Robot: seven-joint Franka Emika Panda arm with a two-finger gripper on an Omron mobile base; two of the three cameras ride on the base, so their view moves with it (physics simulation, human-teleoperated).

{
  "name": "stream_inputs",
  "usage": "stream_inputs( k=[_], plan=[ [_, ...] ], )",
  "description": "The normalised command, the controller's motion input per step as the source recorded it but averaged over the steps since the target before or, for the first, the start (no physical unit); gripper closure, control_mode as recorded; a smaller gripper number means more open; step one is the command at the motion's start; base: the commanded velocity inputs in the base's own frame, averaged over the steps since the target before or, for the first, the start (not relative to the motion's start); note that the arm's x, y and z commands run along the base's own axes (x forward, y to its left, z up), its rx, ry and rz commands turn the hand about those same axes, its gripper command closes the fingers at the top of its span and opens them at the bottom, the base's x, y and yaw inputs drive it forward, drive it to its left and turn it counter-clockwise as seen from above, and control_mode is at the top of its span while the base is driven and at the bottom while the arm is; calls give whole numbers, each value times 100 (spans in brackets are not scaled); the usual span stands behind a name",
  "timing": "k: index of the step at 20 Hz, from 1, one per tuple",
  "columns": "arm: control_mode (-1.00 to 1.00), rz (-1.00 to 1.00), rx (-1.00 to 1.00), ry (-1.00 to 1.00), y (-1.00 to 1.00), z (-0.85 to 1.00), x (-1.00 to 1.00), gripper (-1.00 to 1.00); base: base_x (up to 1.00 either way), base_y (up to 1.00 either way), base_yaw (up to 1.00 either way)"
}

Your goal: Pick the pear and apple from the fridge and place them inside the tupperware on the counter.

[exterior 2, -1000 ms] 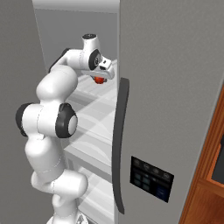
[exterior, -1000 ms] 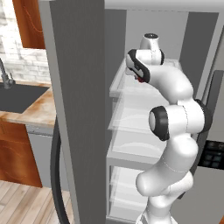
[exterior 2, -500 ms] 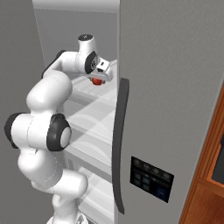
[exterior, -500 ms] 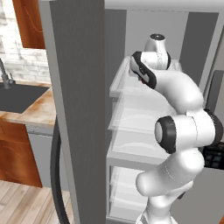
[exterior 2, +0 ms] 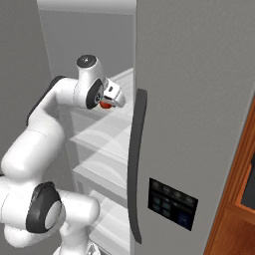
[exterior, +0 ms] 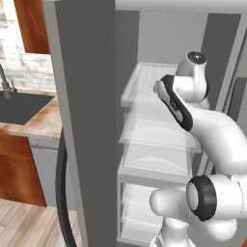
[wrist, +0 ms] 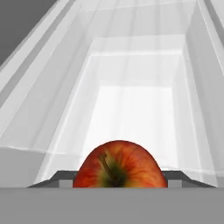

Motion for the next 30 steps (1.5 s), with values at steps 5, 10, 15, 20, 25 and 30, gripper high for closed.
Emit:
stream_inputs(
  k=[5, 10, 15, 20, 25, 30],
  plan=[
    [-100, 0, 1, -7, -10, 18, -100, 100, 0, 0, 0],
    [-100, 0, 0, 0, -1, 24, -100, 100, 0, 0, 0],
    [-100, 0, 0, 0, 0, 27, -100, 100, 0, 0, 0],
    [-100, 0, 0, 0, 0, 26, -92, 100, 0, 0, 0],
    [-100, 0, -2, 0, 0, 28, -69, 100, 0, 0, 0],
    [-100, 0, 0, 0, 3, 22, -52, 100, 0, 0, 0]
  ],
)
